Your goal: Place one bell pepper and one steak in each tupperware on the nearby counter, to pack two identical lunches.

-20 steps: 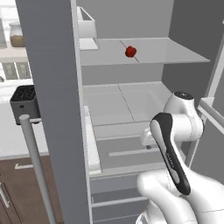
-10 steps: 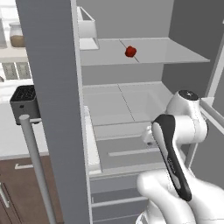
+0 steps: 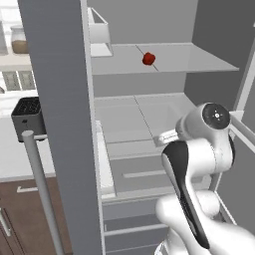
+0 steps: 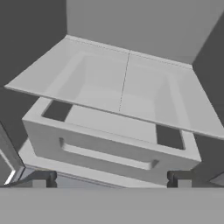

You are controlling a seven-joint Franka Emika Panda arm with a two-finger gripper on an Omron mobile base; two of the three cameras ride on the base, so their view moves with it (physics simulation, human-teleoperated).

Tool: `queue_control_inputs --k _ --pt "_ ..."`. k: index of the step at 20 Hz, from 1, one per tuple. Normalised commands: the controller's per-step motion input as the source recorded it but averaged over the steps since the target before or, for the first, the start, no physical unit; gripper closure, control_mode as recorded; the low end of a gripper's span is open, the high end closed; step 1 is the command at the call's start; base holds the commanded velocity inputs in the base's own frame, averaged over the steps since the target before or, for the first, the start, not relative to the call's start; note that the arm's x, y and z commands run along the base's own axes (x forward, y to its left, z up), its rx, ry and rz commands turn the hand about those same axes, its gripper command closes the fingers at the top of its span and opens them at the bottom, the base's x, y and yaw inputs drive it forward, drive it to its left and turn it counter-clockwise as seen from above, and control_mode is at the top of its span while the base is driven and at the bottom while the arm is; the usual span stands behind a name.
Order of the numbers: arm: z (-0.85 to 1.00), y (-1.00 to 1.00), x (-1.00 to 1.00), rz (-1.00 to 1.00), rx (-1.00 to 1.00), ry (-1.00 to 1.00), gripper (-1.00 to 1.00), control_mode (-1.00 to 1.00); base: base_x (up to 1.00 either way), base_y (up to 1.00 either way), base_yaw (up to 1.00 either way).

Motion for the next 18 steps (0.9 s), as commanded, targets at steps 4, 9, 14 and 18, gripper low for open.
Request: queue_control_inputs --k 4,9,14,18 --pt "0.97 0.06 0.38 0.0 0.03 -0.2 -1.0 -1.0 0.0 0.0 0.0" --pt "0.88 -0.08 0.25 -0.01 0.19 0.0 -1.0 -1.0 0.0 0.0 0.0" --pt "0.68 -0.27 0.02 0.0 0.23 0.0 -1.0 -1.0 0.0 0.0 0.0" --pt "0.64 -0.16 0.32 0.0 0.1 -0.1 -1.0 -1.0 0.0 0.0 0.0"
